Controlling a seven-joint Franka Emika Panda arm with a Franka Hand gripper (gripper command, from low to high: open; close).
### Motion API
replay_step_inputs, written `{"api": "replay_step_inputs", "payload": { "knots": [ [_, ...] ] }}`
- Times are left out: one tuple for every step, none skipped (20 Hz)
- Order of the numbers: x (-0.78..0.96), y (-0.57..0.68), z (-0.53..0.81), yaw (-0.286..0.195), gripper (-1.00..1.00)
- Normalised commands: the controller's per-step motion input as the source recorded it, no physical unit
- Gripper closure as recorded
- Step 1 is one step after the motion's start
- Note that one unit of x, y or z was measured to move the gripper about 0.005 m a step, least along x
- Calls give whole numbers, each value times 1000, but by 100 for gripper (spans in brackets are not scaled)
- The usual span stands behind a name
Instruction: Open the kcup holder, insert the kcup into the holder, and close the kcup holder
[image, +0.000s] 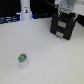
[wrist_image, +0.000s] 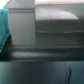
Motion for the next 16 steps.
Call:
{"api": "replay_step_inputs", "payload": {
  "knots": [
    [-603,-523,306,0,-100],
    [-680,-594,214,0,-100],
    [-497,-497,26,0,-100],
    [-163,-203,0,0,-100],
    [-226,-223,0,0,-100],
    [-74,-129,0,0,-100],
    [-405,-47,-101,-13,-100],
    [-449,2,-282,-28,-100],
    [-416,8,-337,-41,-100],
    [-391,27,-363,-51,-100],
    [-382,54,-373,-53,-100],
    [-383,66,-380,-54,-100],
    [-385,68,-388,-58,-100],
    [-380,74,-395,-60,-100],
    [-378,78,-397,-57,-100],
    [-371,69,-404,-40,-100]
  ]
}}
